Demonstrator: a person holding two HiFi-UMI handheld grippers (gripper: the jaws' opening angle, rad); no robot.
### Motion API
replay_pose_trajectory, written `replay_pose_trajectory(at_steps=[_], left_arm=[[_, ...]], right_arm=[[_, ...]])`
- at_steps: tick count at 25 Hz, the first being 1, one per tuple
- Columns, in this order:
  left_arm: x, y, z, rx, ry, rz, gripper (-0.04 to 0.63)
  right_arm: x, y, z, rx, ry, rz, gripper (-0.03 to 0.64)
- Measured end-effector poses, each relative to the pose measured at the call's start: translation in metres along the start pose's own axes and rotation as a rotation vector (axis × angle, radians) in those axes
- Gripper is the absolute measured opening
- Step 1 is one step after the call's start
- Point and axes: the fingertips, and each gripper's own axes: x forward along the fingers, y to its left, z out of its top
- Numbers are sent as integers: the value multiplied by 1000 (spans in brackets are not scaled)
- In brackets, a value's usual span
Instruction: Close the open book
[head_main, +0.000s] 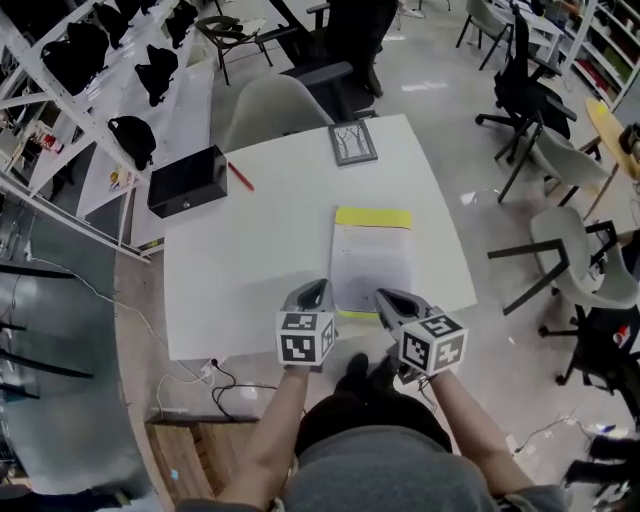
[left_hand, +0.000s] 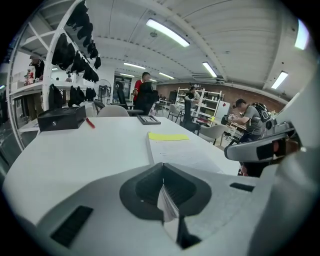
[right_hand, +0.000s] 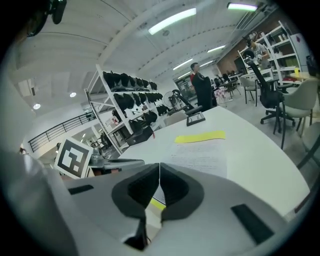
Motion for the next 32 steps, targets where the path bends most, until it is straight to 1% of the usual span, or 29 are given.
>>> replay_pose_trajectory(at_steps=[7, 14, 21, 25, 32], left_arm=[[4, -13, 9, 53, -8, -19, 6], [4, -21, 17, 65, -19, -37, 6], [6, -28, 22, 57, -34, -50, 6], [7, -30, 23, 53, -40, -52, 6], [6, -31, 27, 53, -42, -54, 6]], right_arm=[[-25, -19, 19, 44, -94, -71, 6], [-49, -38, 31, 42, -159, -154, 6], [-75, -60, 34, 80, -216, -214, 5], [-84, -69, 33, 83, -230, -244, 5], [-88, -74, 35, 58, -237, -277, 3]])
